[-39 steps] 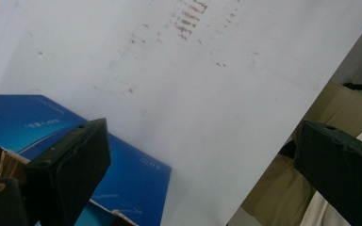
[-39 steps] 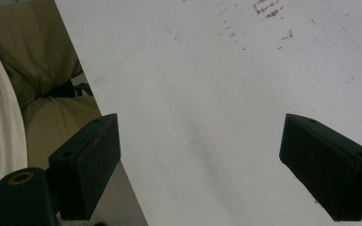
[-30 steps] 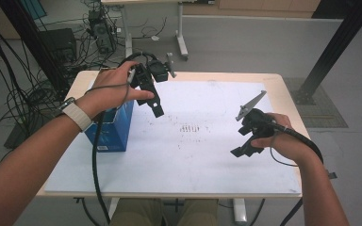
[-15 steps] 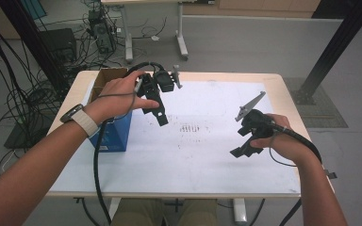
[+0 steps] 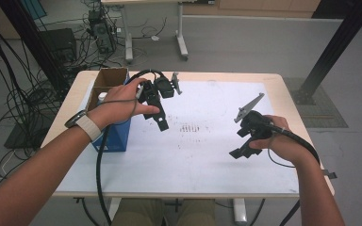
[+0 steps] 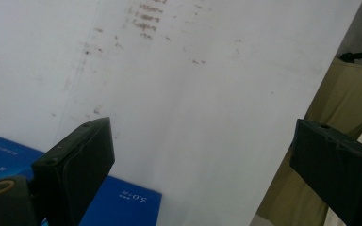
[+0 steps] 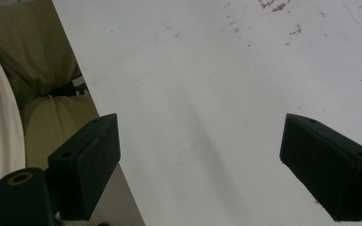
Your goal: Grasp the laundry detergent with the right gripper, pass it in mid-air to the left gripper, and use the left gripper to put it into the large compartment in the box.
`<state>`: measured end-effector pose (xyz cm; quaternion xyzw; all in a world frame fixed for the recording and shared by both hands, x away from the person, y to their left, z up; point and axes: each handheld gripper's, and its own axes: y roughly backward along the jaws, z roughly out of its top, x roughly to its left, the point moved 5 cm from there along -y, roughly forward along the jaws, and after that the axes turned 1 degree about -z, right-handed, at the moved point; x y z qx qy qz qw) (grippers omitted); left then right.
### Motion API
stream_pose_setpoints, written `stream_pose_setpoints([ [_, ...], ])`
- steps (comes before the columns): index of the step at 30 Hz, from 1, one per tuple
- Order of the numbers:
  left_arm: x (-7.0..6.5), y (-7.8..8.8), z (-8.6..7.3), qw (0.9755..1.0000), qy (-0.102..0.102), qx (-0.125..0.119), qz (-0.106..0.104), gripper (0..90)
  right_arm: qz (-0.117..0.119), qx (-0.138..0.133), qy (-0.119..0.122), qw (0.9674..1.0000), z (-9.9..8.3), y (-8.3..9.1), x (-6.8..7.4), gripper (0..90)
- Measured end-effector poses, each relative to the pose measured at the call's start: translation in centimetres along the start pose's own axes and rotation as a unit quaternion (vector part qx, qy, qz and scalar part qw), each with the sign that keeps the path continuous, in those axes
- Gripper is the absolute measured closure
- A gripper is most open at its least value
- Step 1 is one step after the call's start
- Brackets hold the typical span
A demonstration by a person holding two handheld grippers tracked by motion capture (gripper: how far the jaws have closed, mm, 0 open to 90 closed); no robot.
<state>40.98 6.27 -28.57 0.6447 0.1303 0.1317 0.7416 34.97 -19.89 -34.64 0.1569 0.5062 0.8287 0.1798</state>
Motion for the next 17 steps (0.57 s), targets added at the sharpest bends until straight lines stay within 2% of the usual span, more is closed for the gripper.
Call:
stream_pose_setpoints([
  [13,-0.16,0.13,0.02,1.0000,-0.002,-0.002,0.002,7.5,0.001,0.001,0.005,1.0000,0.21,-0.09,0.25,12.8],
  [17,-0.16,0.20,0.07,1.0000,0.003,-0.006,0.003,7.4,0.000,-0.001,0.003,1.0000,0.10,-0.03,0.24,12.6],
])
